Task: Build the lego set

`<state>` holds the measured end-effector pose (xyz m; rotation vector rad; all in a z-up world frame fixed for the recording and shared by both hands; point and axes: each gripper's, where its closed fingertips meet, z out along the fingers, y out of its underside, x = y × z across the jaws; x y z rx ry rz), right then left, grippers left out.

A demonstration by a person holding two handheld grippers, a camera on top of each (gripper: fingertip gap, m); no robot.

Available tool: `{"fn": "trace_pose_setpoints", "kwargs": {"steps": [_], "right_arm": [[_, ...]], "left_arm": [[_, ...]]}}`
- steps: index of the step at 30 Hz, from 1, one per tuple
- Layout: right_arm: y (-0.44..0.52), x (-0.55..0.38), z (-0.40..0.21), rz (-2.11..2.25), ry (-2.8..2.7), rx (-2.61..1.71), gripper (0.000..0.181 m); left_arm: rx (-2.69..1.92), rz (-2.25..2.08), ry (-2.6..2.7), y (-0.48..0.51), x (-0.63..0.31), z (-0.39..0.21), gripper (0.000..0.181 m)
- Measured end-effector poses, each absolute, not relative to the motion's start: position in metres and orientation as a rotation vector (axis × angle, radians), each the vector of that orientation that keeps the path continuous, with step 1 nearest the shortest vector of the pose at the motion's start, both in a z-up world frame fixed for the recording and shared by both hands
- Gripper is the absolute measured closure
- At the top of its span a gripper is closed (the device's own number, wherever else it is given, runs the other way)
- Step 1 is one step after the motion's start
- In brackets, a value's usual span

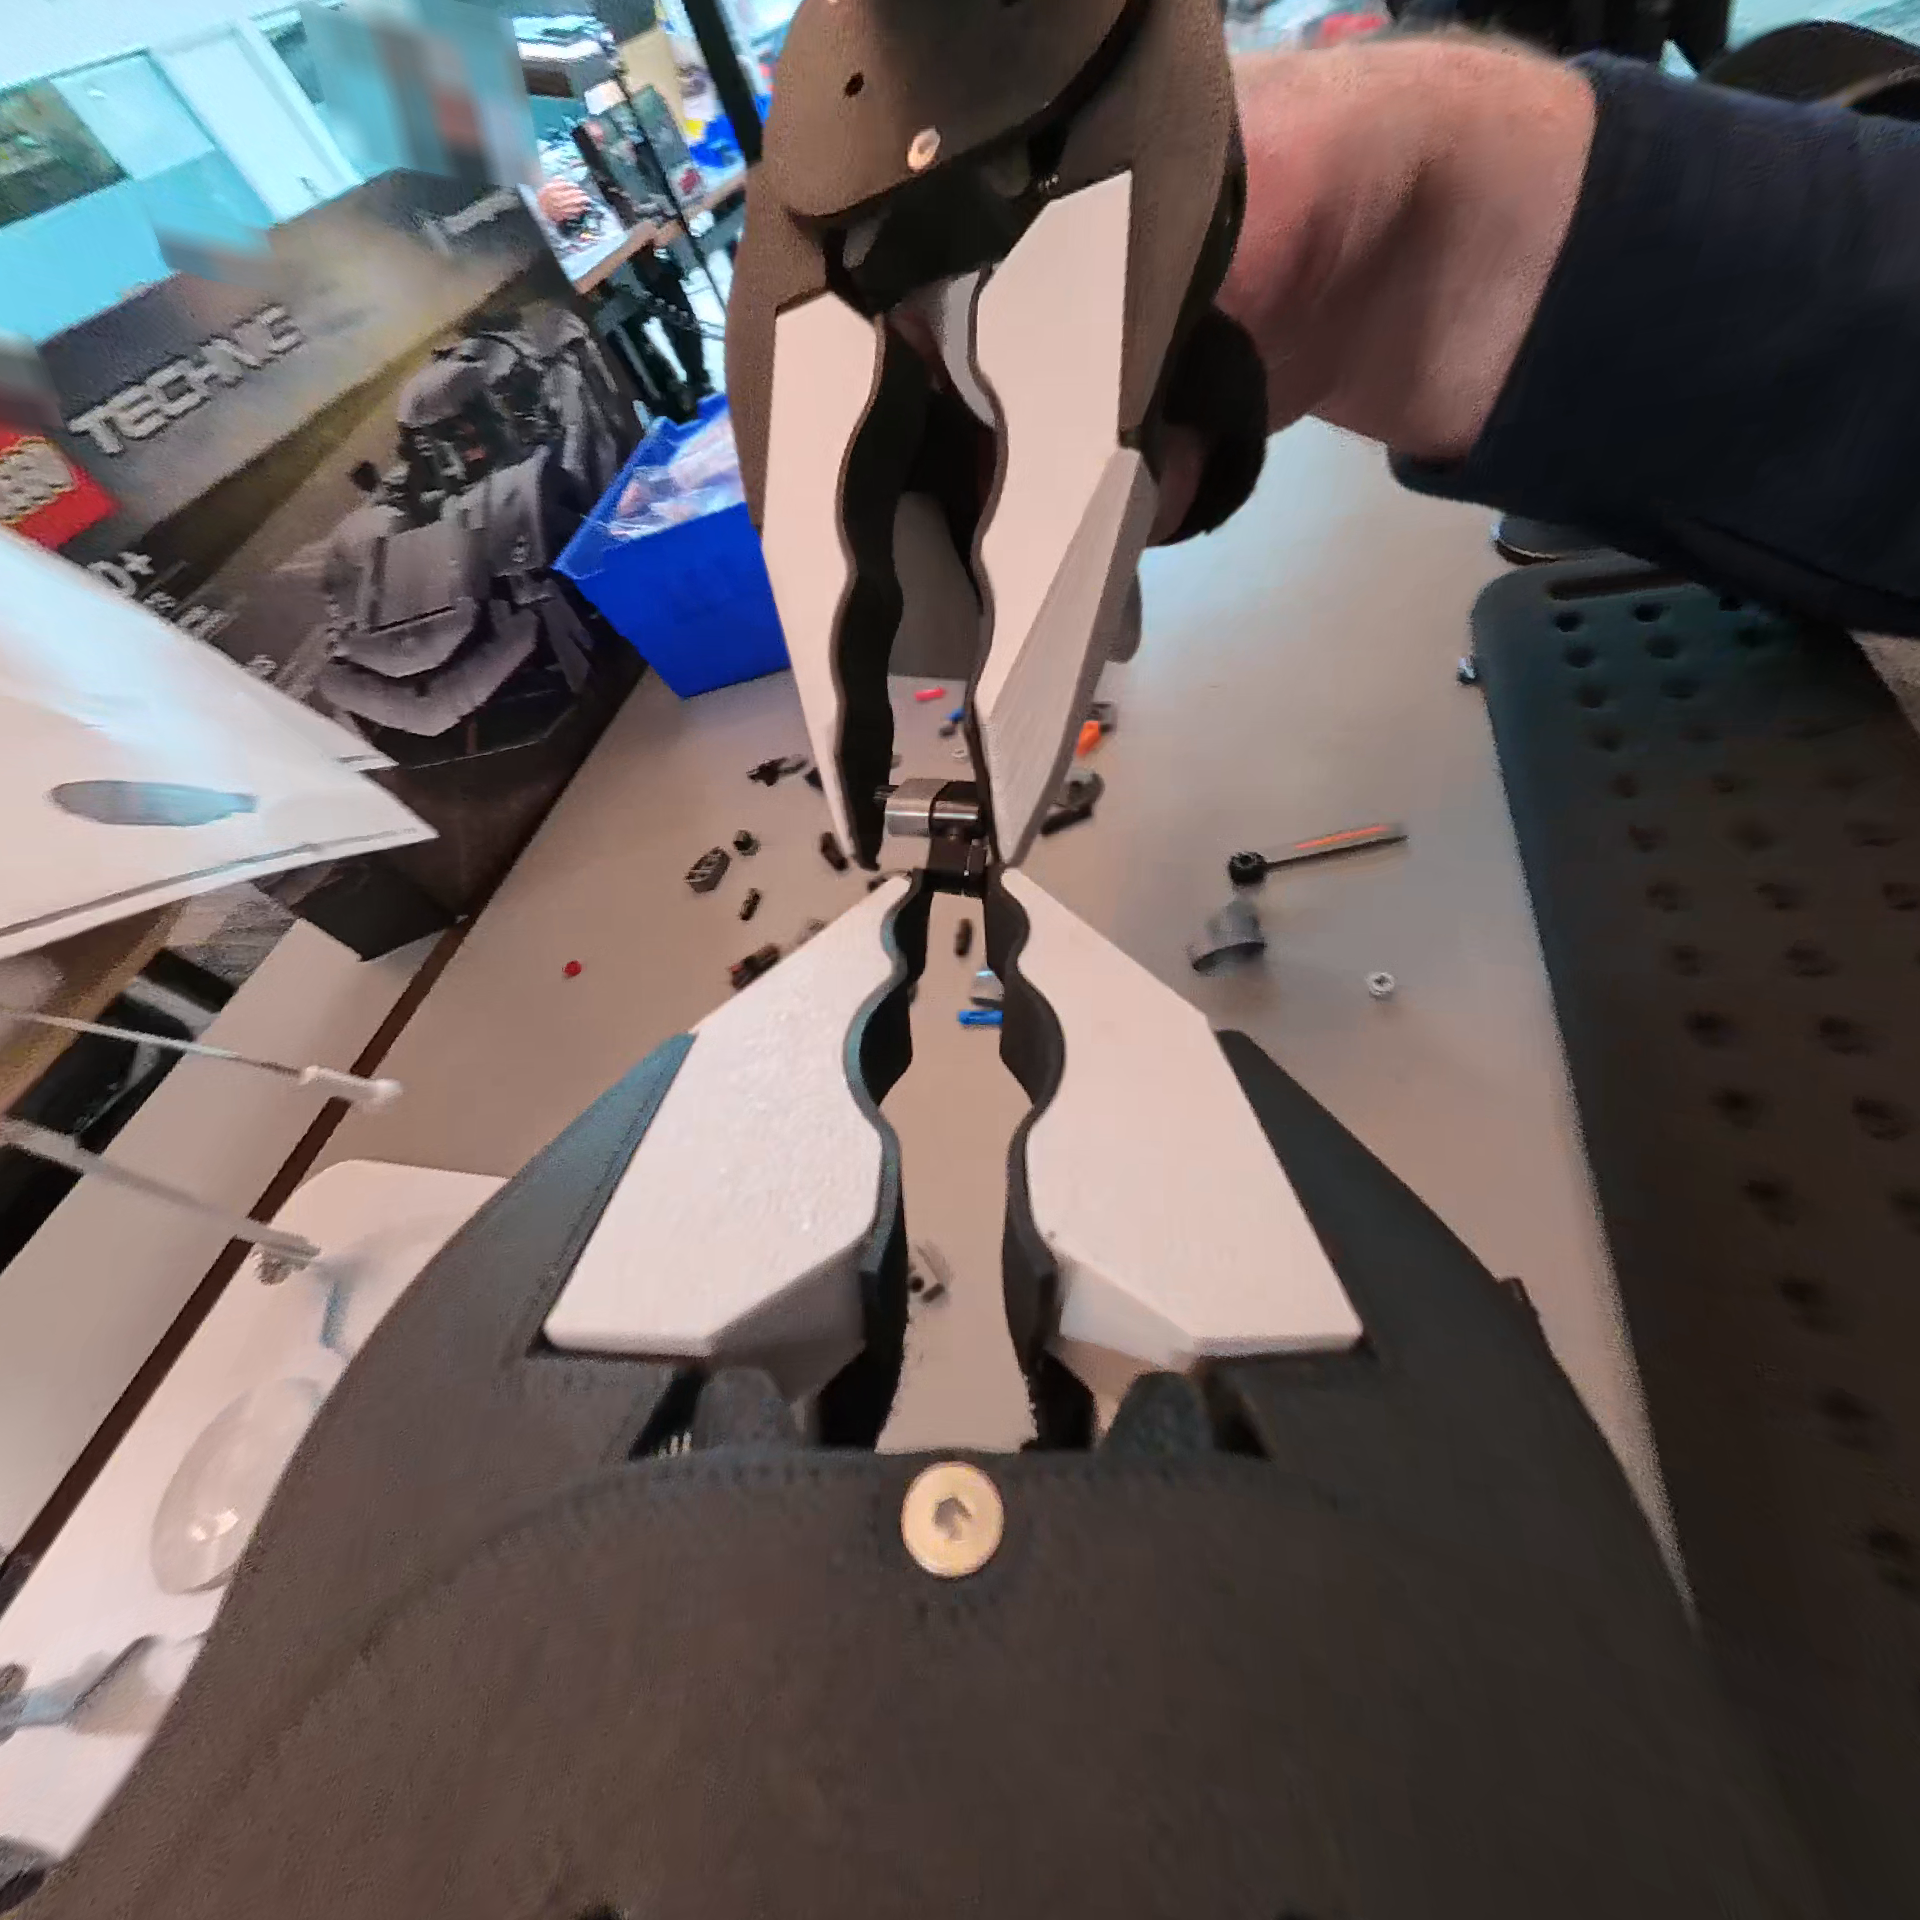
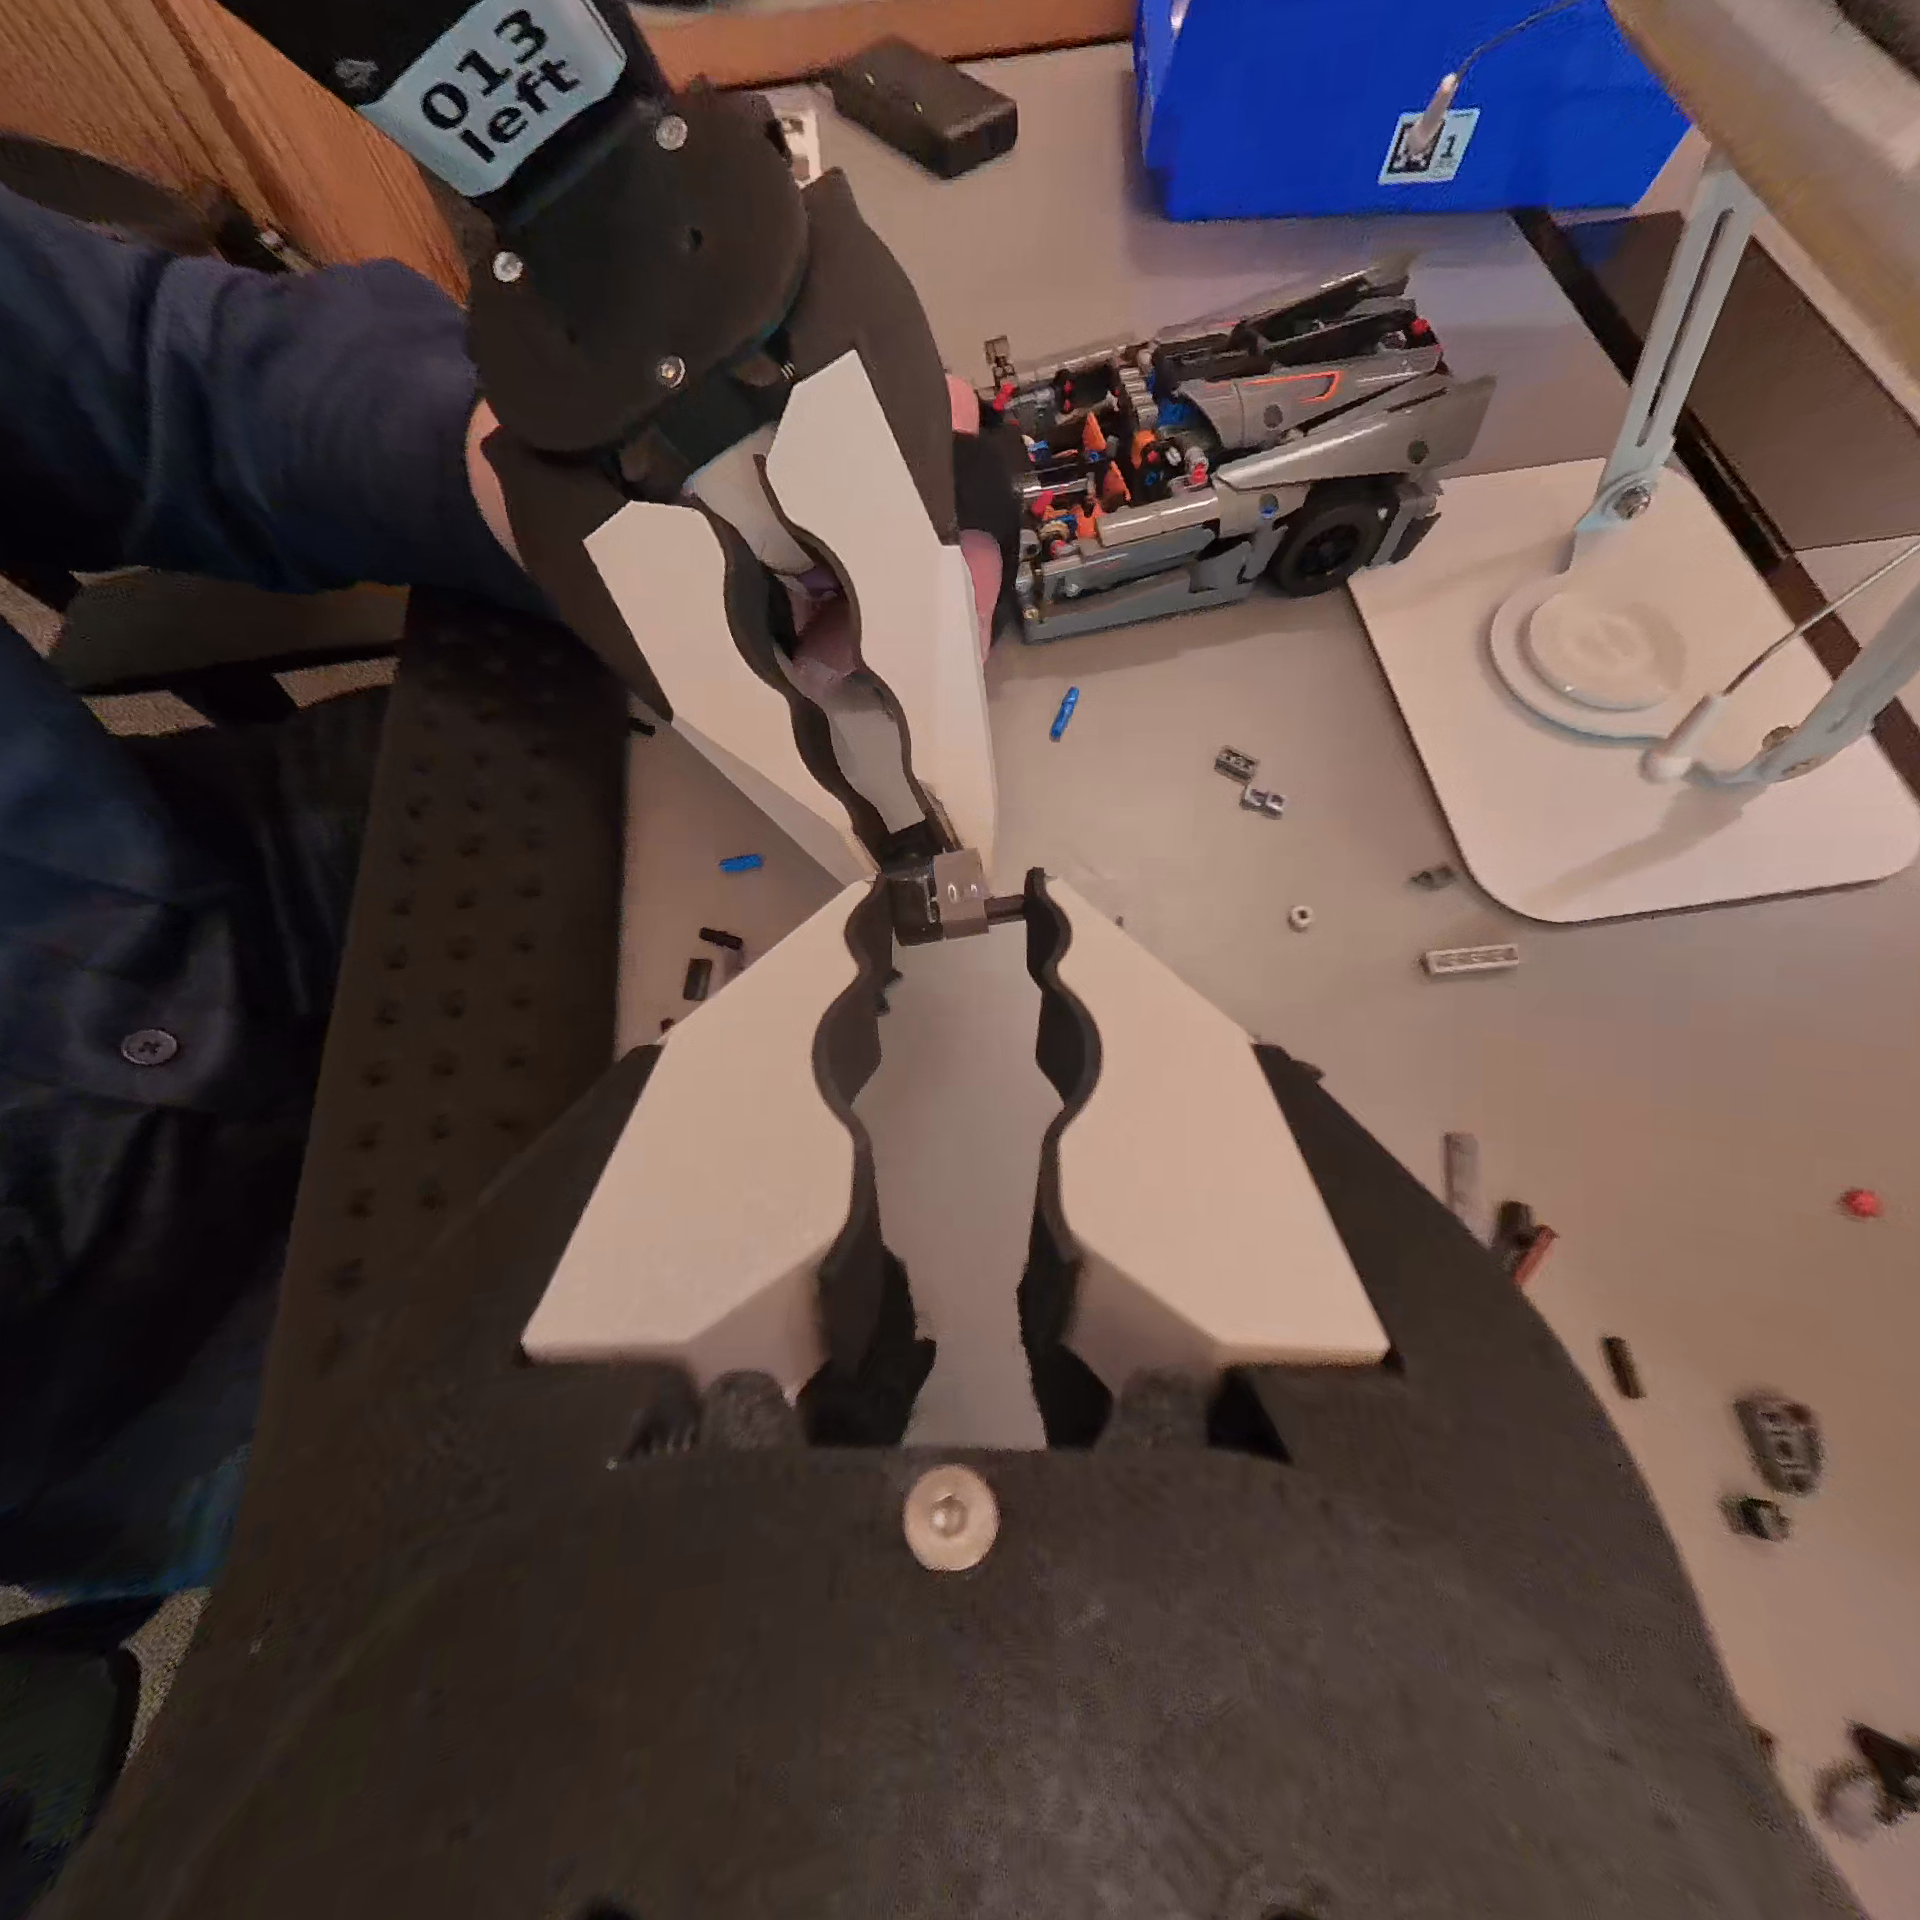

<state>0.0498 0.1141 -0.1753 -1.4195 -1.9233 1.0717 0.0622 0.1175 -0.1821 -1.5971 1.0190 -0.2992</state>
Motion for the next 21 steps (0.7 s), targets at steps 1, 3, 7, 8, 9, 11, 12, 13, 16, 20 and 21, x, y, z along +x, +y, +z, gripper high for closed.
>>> {"fn": "trace_pose_setpoints", "kwargs": {"steps": [1, 3, 7, 8, 9, 11, 12, 13, 16, 20, 21], "right_arm": [[0.116, 0.045, -0.172, 1.046, -1.935, -1.413, 0.158], [0.118, 0.035, -0.166, 1.030, -1.941, -1.407, 0.158], [0.123, 0.006, -0.161, 1.071, -1.849, -1.394, 0.158], [0.125, -0.001, -0.159, 1.114, -1.795, -1.386, 0.158], [0.126, -0.007, -0.156, 1.186, -1.738, -1.382, 0.158], [0.126, -0.013, -0.155, 1.365, -1.638, -1.375, 0.159], [0.127, -0.015, -0.154, 1.464, -1.571, -1.369, 0.159], [0.127, -0.016, -0.153, 1.570, -1.515, -1.365, 0.159], [0.133, -0.014, -0.149, 1.783, -1.355, -1.368, 0.159], [0.130, -0.016, -0.148, 1.888, -1.296, -1.353, 0.159], [0.129, -0.016, -0.146, 1.898, -1.287, -1.342, 0.159]], "left_arm": [[-1.596, -0.290, 0.998, 0.120, 0.058, -0.179, 0.174], [-1.596, -0.281, 0.966, 0.122, 0.047, -0.174, 0.174], [-1.649, -0.312, 0.909, 0.127, 0.017, -0.170, 0.173], [-1.652, -0.326, 0.878, 0.129, 0.010, -0.168, 0.173], [-1.641, -0.339, 0.857, 0.130, 0.005, -0.165, 0.173], [-1.633, -0.334, 0.833, 0.132, -0.005, -0.162, 0.167], [-1.627, -0.327, 0.820, 0.133, -0.010, -0.160, 0.167], [-1.619, -0.329, 0.812, 0.133, -0.012, -0.158, 0.167], [-1.616, -0.341, 0.802, 0.133, -0.013, -0.158, 0.166], [-1.628, -0.345, 0.829, 0.133, -0.004, -0.165, 0.167], [-1.630, -0.337, 0.829, 0.134, -0.003, -0.166, 0.164]]}}
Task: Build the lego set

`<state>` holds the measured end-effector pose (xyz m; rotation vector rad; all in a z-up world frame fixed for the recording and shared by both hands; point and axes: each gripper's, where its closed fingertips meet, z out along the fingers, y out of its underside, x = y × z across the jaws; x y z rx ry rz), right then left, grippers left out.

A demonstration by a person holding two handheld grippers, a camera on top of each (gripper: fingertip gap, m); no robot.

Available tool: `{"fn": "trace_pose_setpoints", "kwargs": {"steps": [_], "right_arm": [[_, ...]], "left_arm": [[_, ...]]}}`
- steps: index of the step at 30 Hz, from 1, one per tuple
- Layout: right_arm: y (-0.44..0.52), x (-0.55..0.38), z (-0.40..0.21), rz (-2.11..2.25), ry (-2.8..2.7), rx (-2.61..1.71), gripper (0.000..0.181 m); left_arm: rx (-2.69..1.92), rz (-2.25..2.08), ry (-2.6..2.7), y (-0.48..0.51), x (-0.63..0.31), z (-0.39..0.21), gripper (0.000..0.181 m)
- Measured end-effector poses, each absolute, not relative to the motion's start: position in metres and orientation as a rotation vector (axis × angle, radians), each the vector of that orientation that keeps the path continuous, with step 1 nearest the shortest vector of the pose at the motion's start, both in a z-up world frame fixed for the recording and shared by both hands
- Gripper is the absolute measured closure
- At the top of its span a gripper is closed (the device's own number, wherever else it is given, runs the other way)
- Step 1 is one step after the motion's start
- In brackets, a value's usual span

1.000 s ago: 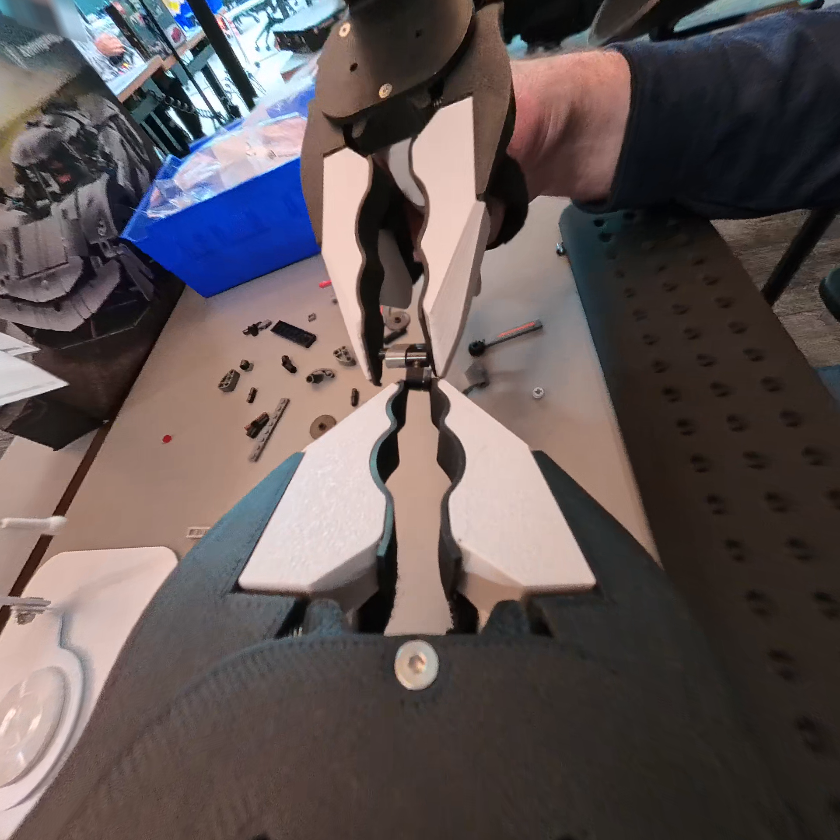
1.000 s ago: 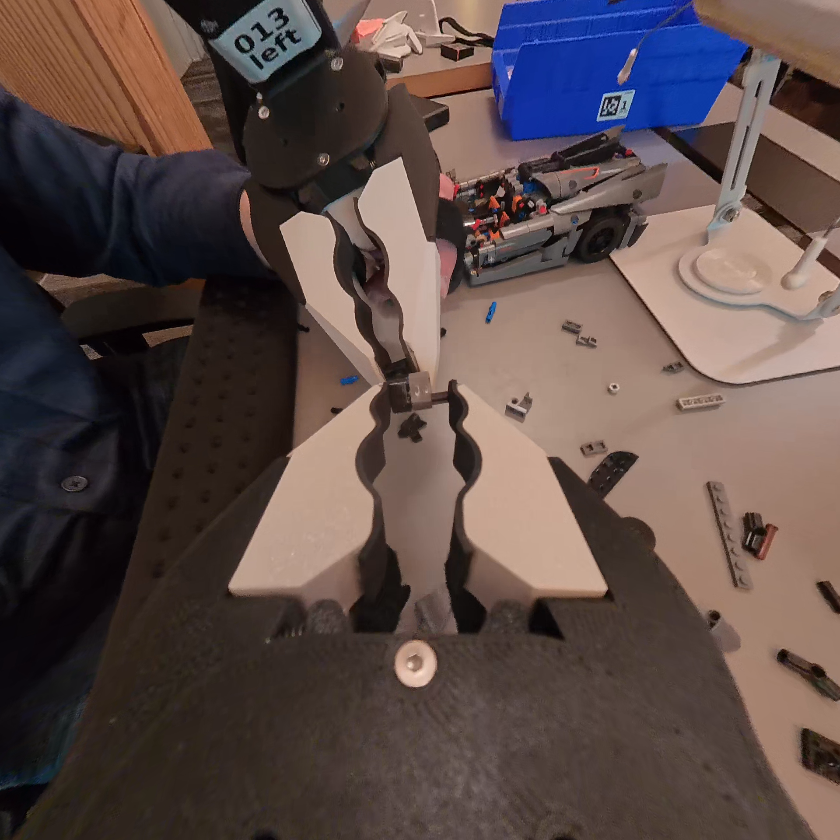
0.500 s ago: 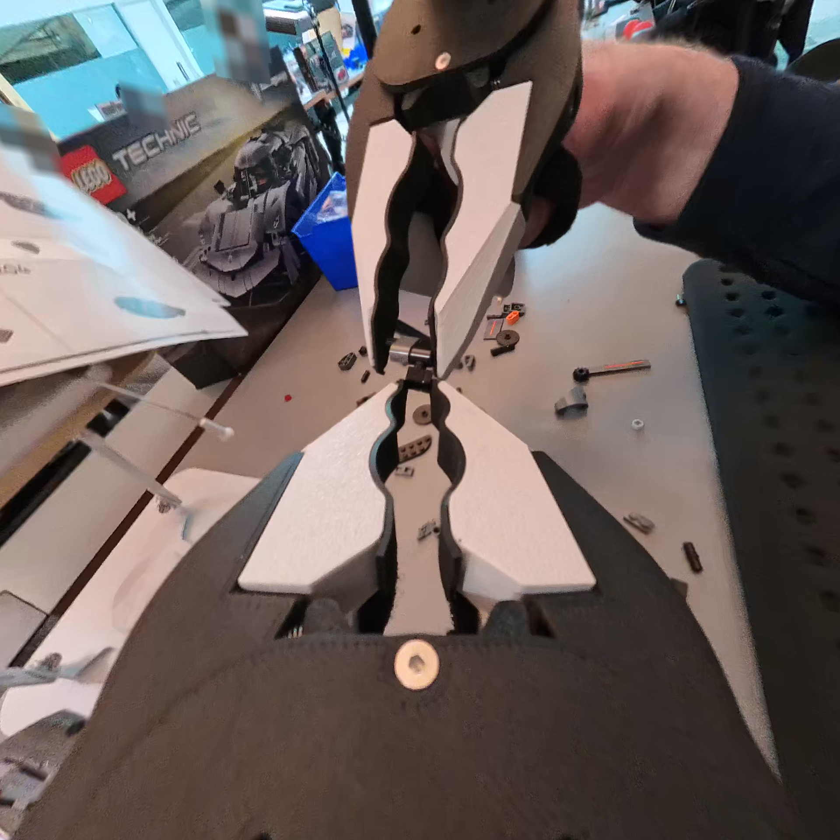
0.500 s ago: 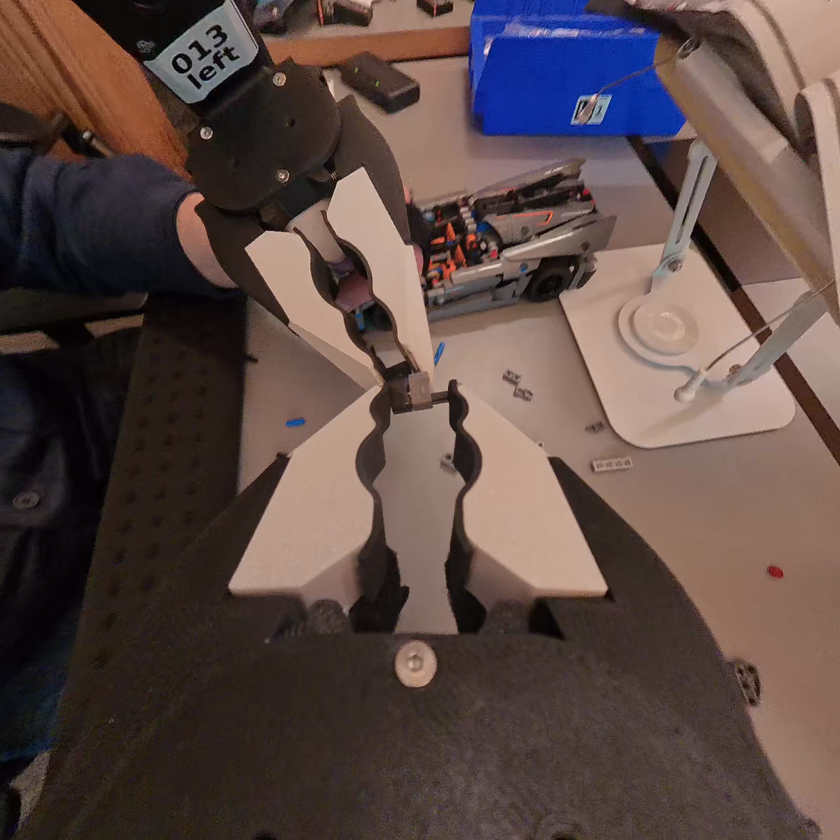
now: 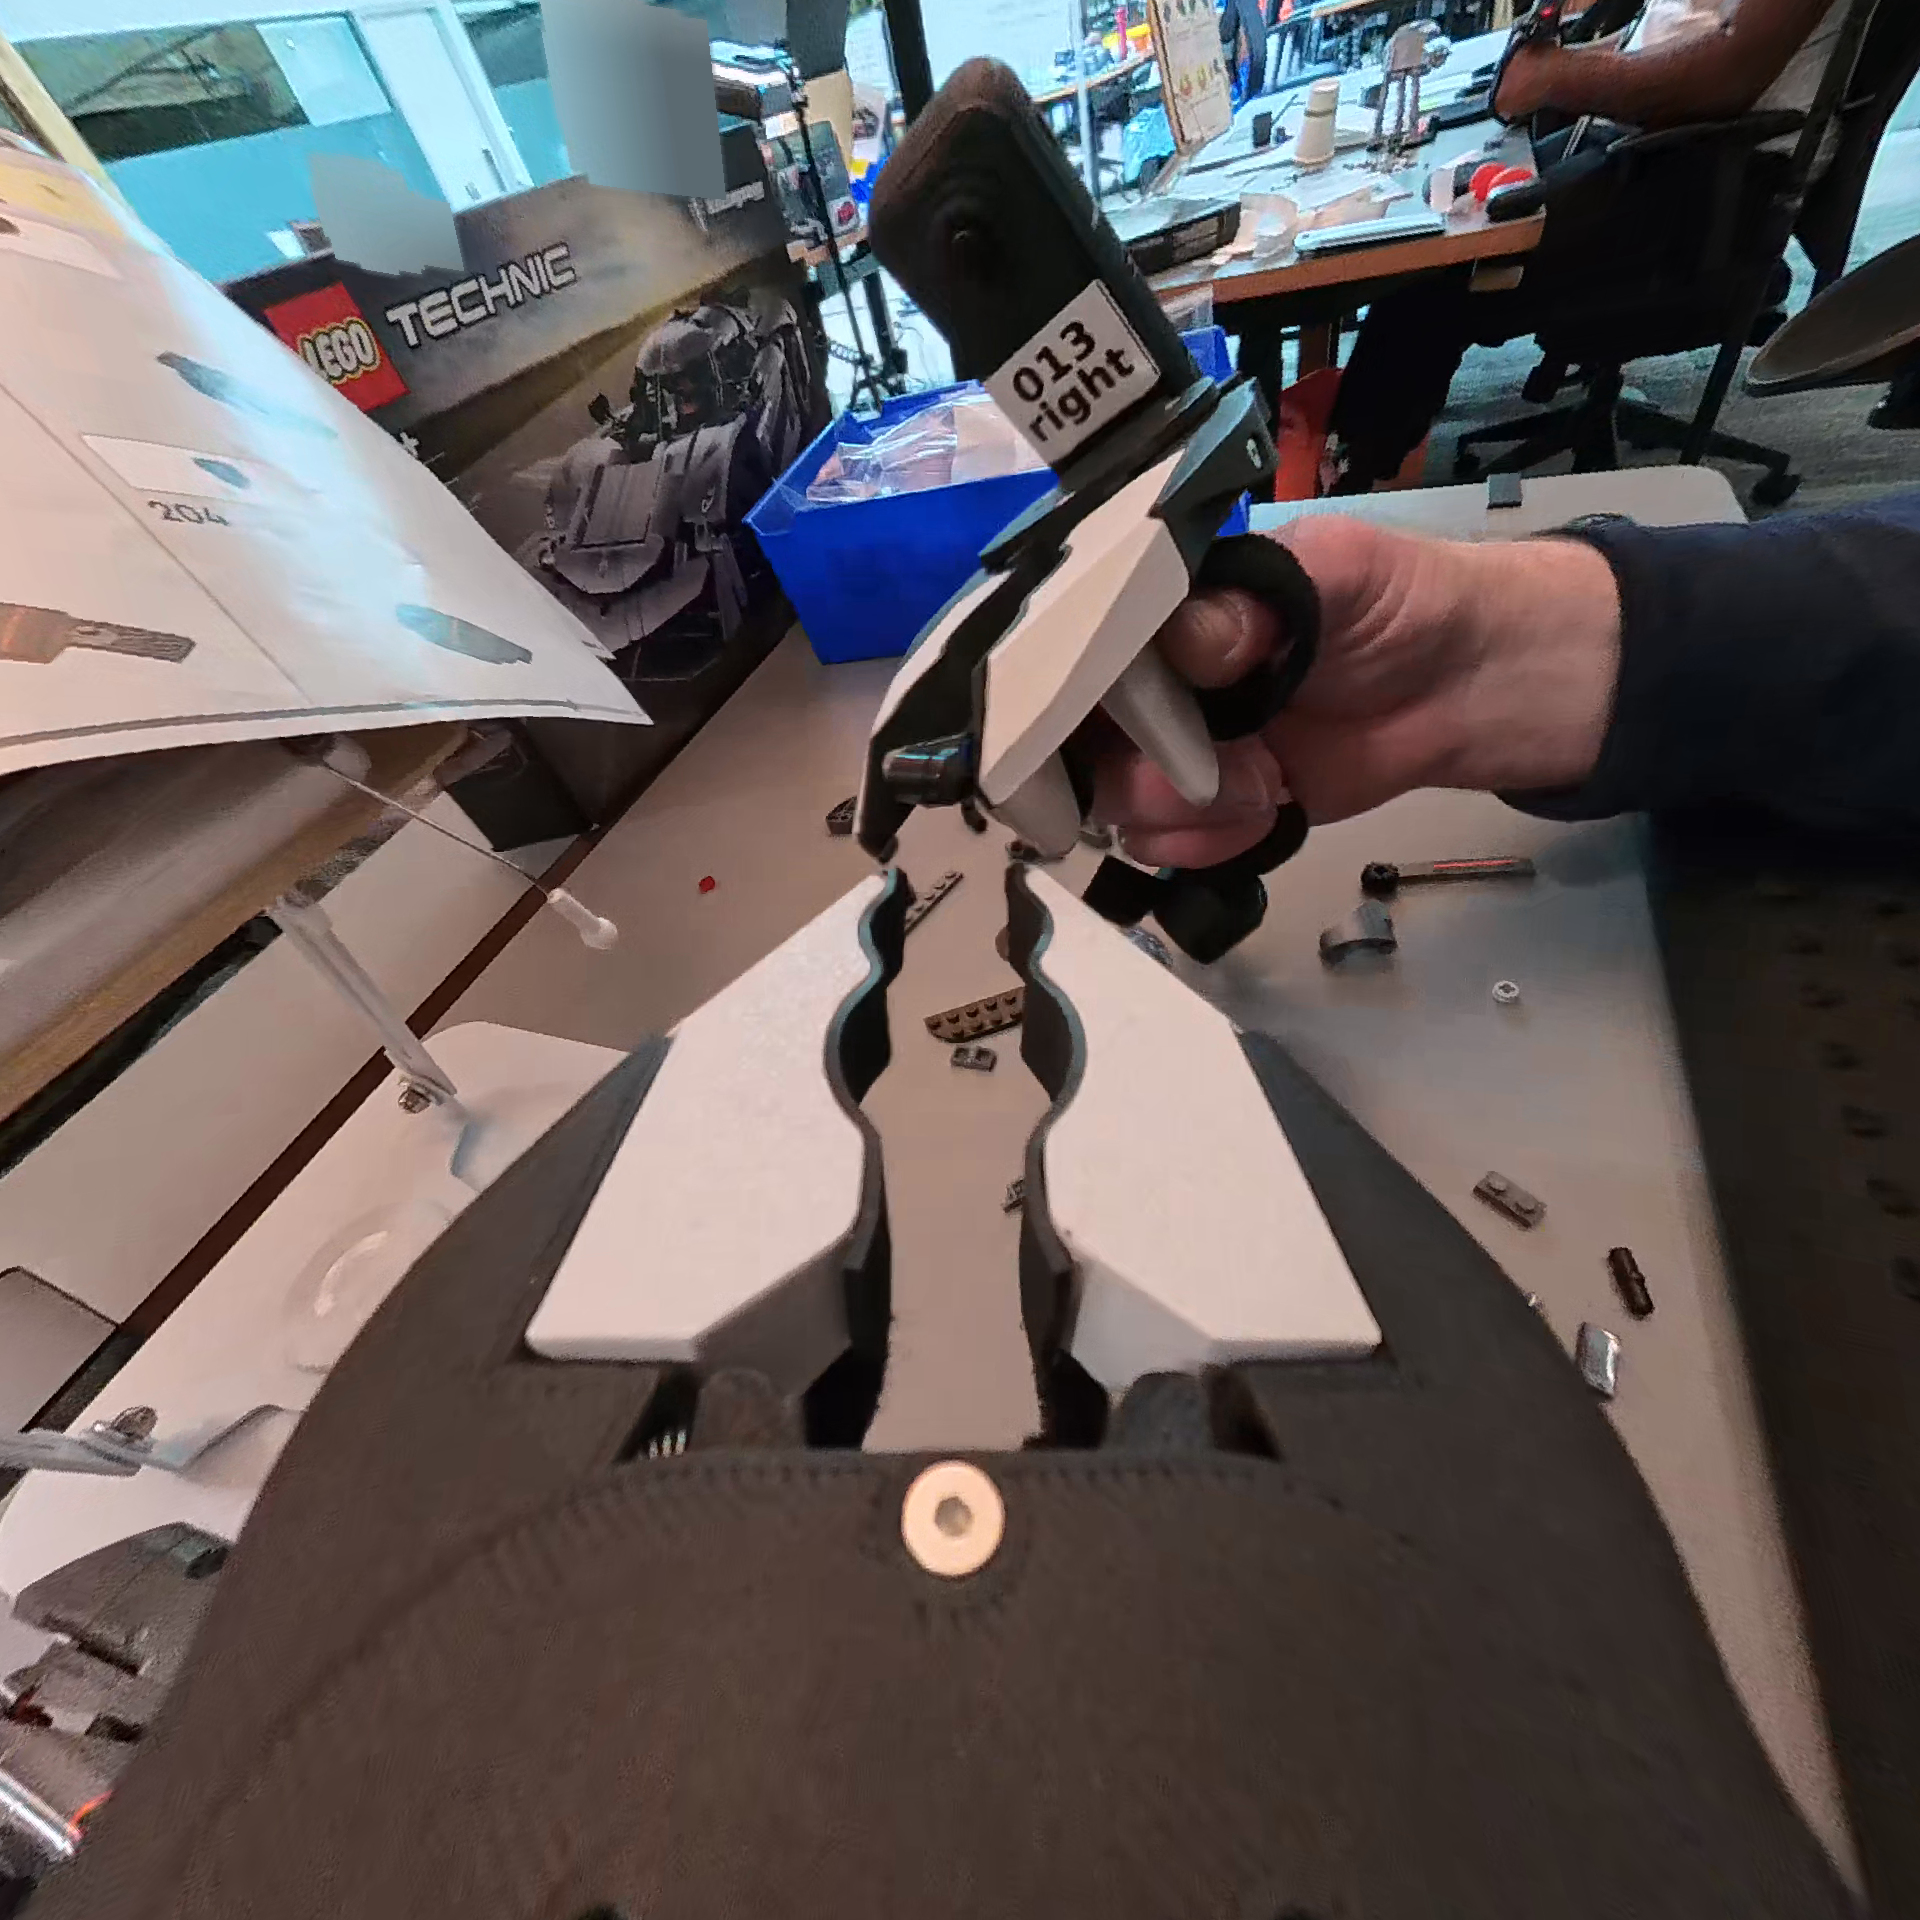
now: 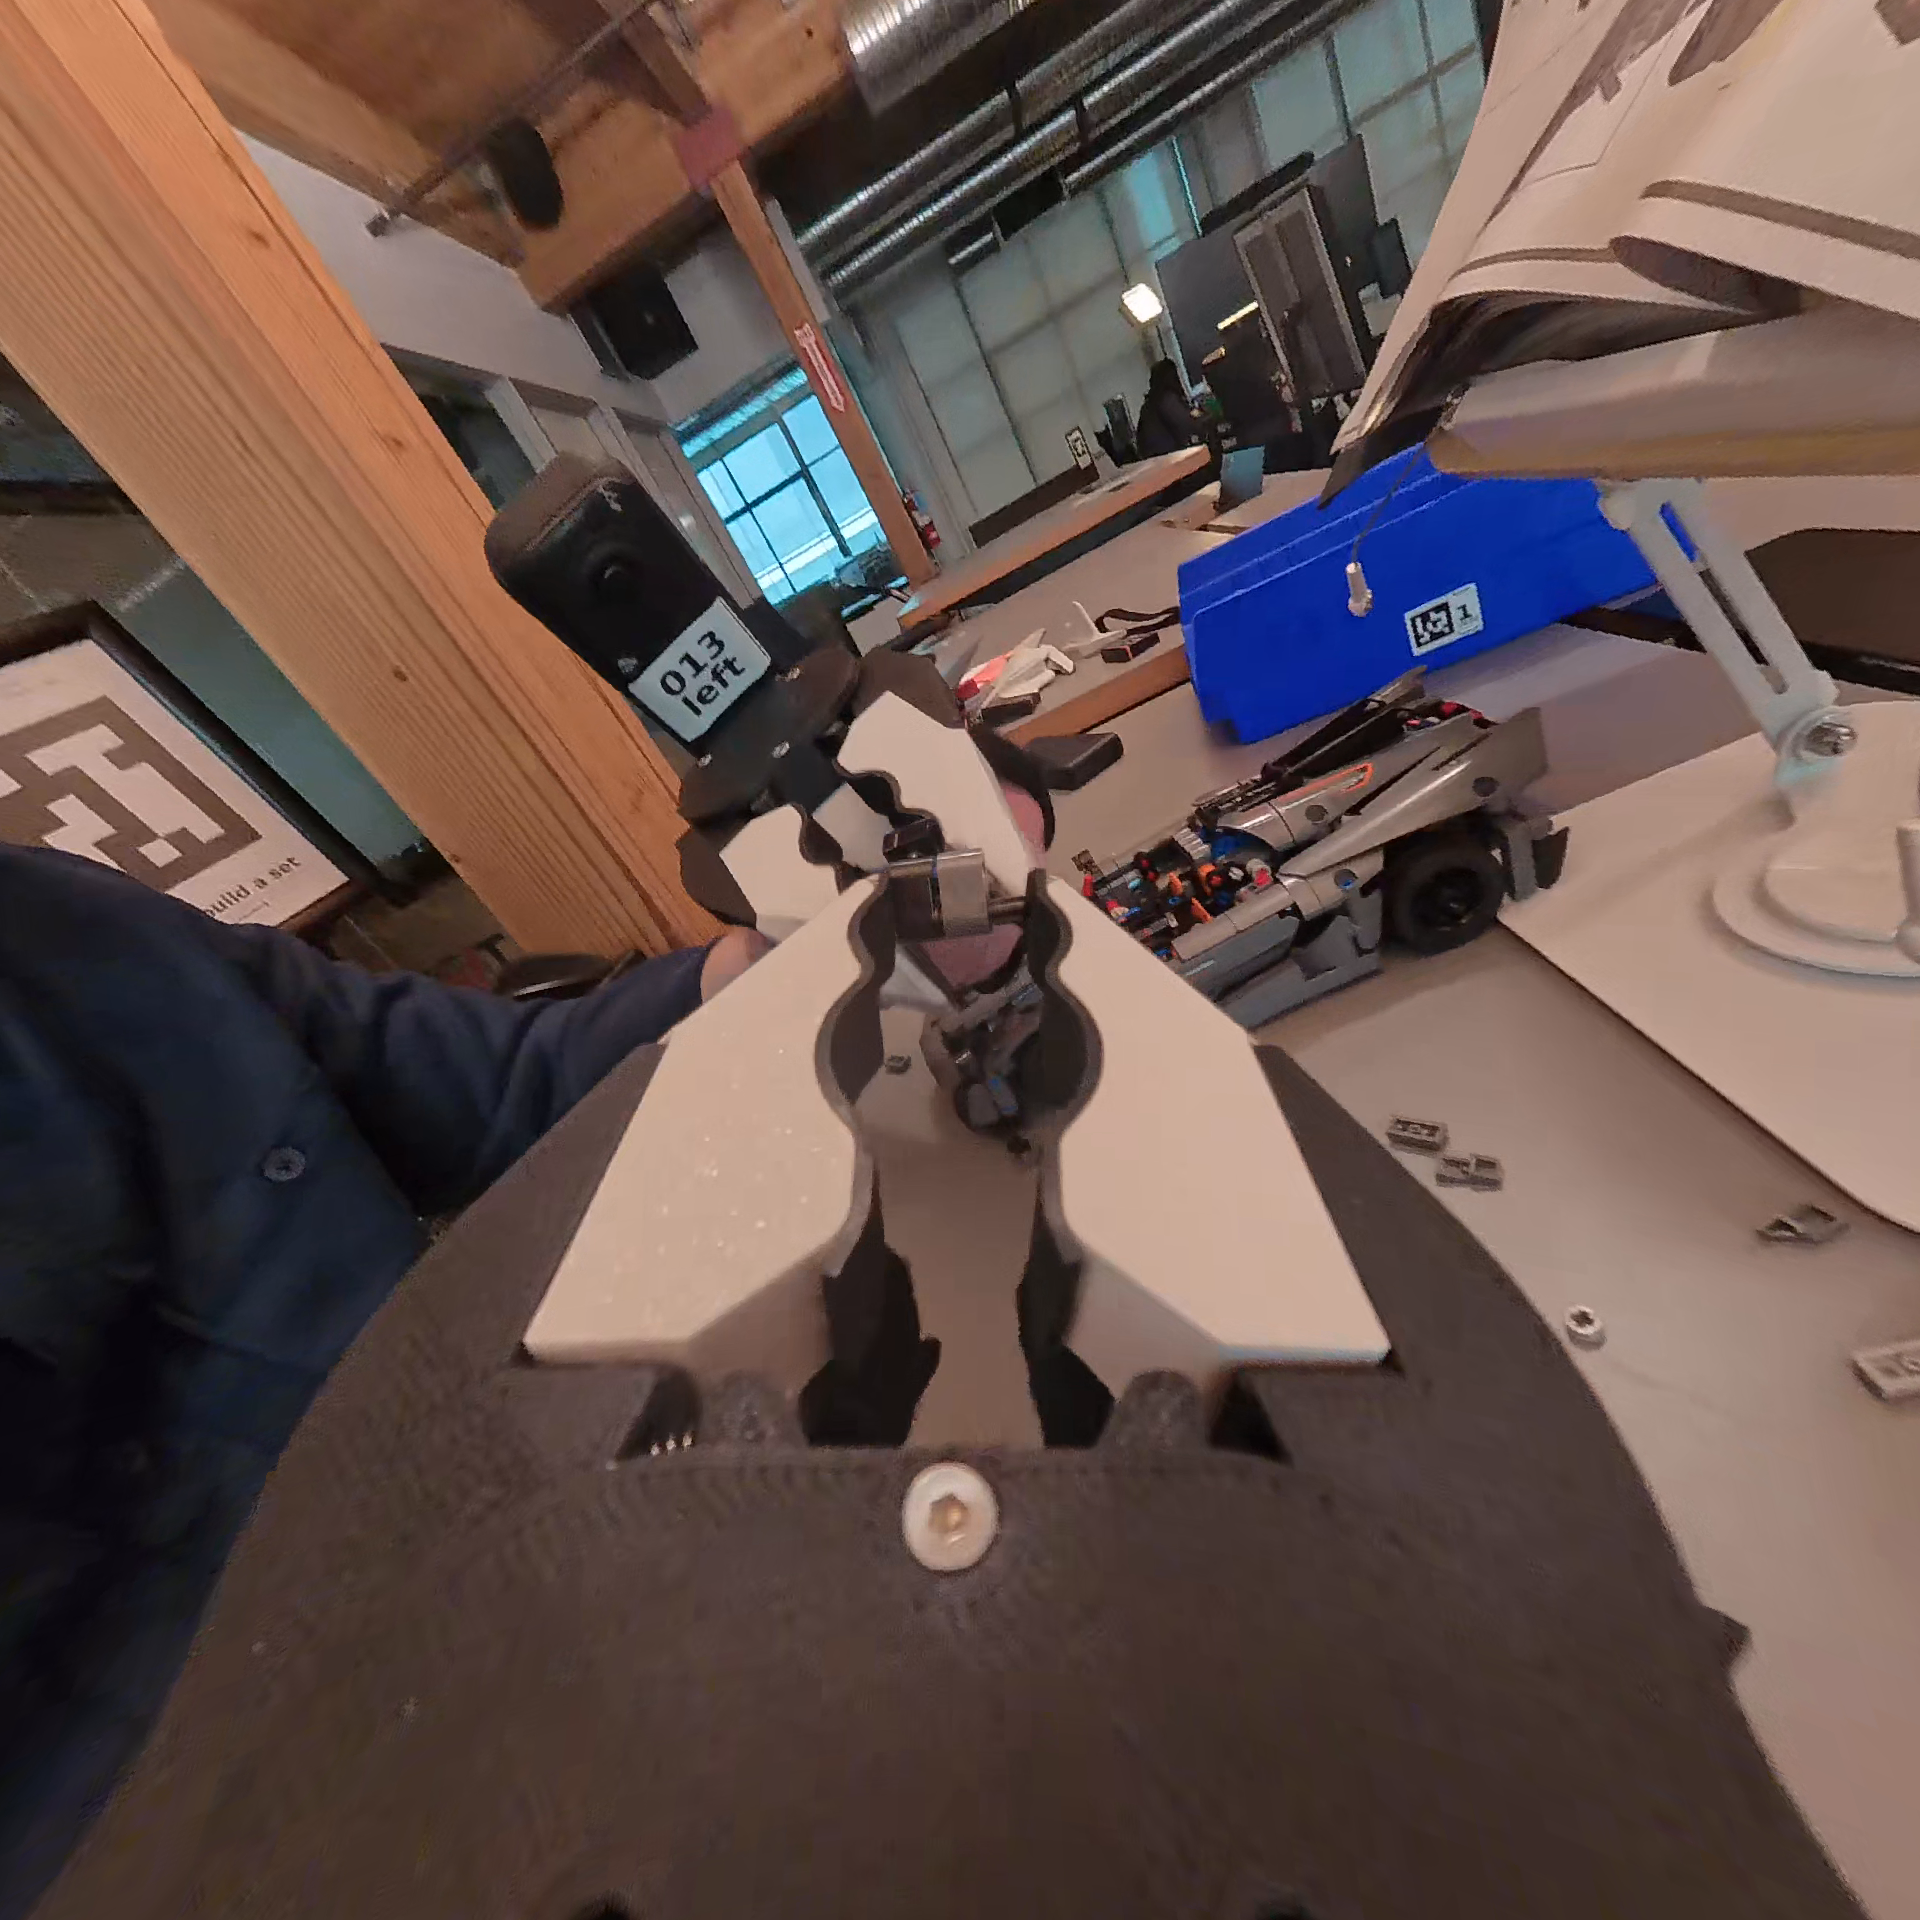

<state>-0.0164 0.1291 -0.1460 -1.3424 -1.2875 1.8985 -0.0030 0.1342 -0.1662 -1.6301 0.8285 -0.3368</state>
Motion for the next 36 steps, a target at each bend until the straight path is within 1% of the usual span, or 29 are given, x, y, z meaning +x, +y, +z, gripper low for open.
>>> {"fn": "trace_pose_setpoints", "kwargs": {"steps": [2, 3, 5, 7, 9, 12, 14, 18, 28, 36], "right_arm": [[0.126, -0.017, -0.142, 1.939, -1.276, -1.335, 0.159], [0.125, -0.016, -0.140, 1.971, -1.258, -1.328, 0.159], [0.124, -0.017, -0.136, 2.045, -1.206, -1.327, 0.158], [0.123, -0.021, -0.137, 2.092, -1.159, -1.341, 0.159], [0.120, -0.024, -0.139, 2.131, -1.147, -1.344, 0.158], [0.119, -0.026, -0.140, 2.166, -1.119, -1.352, 0.159], [0.117, -0.027, -0.141, 2.176, -1.129, -1.351, 0.158], [0.117, -0.025, -0.139, 2.228, -1.112, -1.338, 0.158], [0.112, -0.024, -0.145, 2.230, -1.171, -1.362, 0.159], [0.103, -0.022, -0.168, 2.074, -1.385, -1.466, 0.159]], "left_arm": [[-1.622, -0.283, 0.792, 0.139, -0.005, -0.164, 0.158], [-1.599, -0.240, 0.759, 0.141, -0.007, -0.159, 0.159], [-1.563, -0.173, 0.768, 0.141, -0.005, -0.154, 0.152], [-1.536, -0.044, 0.796, 0.141, -0.006, -0.153, 0.155], [-1.526, 0.037, 0.825, 0.142, -0.003, -0.155, 0.151], [-1.536, 0.105, 0.821, 0.145, -0.005, -0.157, 0.153], [-1.518, 0.201, 0.818, 0.146, -0.009, -0.155, 0.162], [-1.504, 0.257, 0.836, 0.146, -0.008, -0.154, 0.162], [-1.508, 0.195, 0.919, 0.140, -0.007, -0.160, 0.167], [-1.548, 0.296, 1.124, 0.132, -0.007, -0.180, 0.170]]}}
